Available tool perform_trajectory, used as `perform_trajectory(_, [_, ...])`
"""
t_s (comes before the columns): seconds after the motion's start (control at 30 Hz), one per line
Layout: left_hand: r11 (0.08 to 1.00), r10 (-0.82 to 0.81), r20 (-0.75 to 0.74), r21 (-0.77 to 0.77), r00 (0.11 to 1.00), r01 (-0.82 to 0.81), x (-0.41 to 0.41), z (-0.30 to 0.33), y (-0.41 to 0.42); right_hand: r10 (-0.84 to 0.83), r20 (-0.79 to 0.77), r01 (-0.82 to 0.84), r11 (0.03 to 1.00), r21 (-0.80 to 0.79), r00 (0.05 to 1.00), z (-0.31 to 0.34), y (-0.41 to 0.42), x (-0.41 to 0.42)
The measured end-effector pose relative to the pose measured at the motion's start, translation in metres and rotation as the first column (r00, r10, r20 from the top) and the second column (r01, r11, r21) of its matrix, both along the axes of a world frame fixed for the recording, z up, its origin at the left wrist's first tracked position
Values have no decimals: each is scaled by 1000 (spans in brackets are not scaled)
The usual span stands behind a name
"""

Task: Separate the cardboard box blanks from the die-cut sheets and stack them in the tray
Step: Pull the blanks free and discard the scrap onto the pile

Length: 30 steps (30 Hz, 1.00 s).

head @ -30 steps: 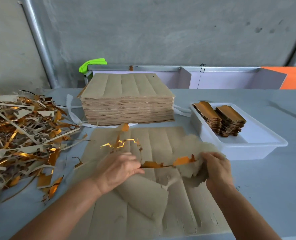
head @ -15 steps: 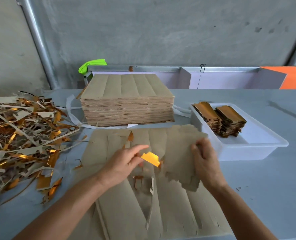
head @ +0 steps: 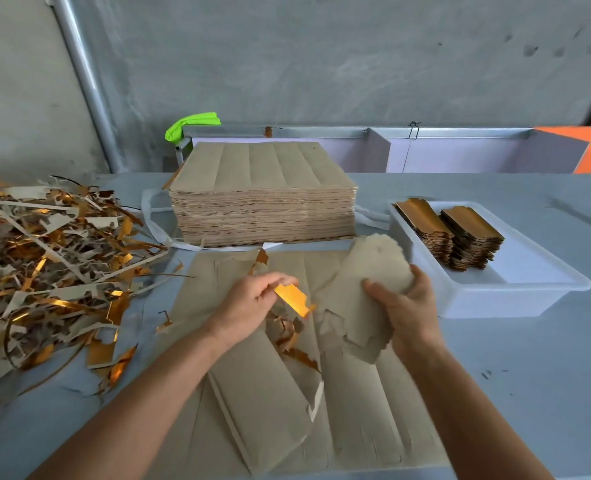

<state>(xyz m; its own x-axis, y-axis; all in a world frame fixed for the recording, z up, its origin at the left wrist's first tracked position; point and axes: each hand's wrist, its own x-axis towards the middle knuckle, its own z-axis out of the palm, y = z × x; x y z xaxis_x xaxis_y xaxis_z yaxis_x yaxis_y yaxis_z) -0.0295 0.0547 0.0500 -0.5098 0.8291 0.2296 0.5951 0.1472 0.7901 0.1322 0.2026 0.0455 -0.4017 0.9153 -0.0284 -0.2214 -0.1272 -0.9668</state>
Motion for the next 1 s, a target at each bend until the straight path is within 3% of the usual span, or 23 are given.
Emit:
perform_trajectory(0.07, [1000,-10,-35,-28,999,9,-12,8,-6,-12,24,12,1000,-11,1000,-1,12,11])
perform_trajectory(0.17, [998,-20,-403,-66,915,-7,-24,19,-7,-7,57,8,1000,-11,998,-7,20,22])
perform_trajectory(0.2, [1000,4,-460,-23,888,-16,-24,23,-6,-8,66,9,1000,-11,998,-10,21,25])
perform_trajectory(0.23, [999,33,-418,20,908,-27,-22,28,-6,-10,80,10,1000,-8,997,-13,22,27])
perform_trajectory(0.3, [994,48,-24,94,999,-46,-19,37,-8,-1,125,-1,1000,14,992,-19,23,30])
perform_trajectory(0.33, [990,8,254,137,967,-44,-19,40,-9,5,150,-11,999,38,989,-21,23,31])
perform_trajectory(0.37, [983,-58,493,179,868,-36,-18,44,-10,10,175,-22,998,66,985,-22,24,31])
perform_trajectory(0.4, [975,-135,635,222,761,-12,-17,47,-11,16,204,-35,995,90,979,-23,24,31])
perform_trajectory(0.5, [918,-370,786,391,494,66,-18,49,-16,28,280,-65,990,122,959,-22,27,31])
perform_trajectory(0.57, [881,-473,785,430,399,199,-20,45,-24,36,302,-79,988,133,953,-22,29,32])
perform_trajectory(0.63, [845,-509,746,342,428,411,-23,38,-36,41,309,-88,986,139,950,-23,29,33])
perform_trajectory(0.67, [824,-506,700,220,504,522,-24,36,-43,48,312,-96,986,139,949,-24,28,33])
perform_trajectory(0.73, [729,-506,481,-205,716,653,-25,33,-55,63,320,-110,985,131,945,-26,26,34])
perform_trajectory(0.8, [512,-537,268,-650,800,561,-22,33,-60,77,325,-124,984,124,942,-29,24,34])
perform_trajectory(0.87, [353,-541,156,-850,827,392,-17,38,-64,88,327,-132,984,117,941,-31,19,32])
perform_trajectory(0.93, [319,-520,88,-903,850,289,-10,43,-64,88,324,-130,985,111,942,-33,15,30])
perform_trajectory(1.0, [415,-418,25,-884,908,215,3,44,-57,93,317,-129,987,95,944,-33,10,29])
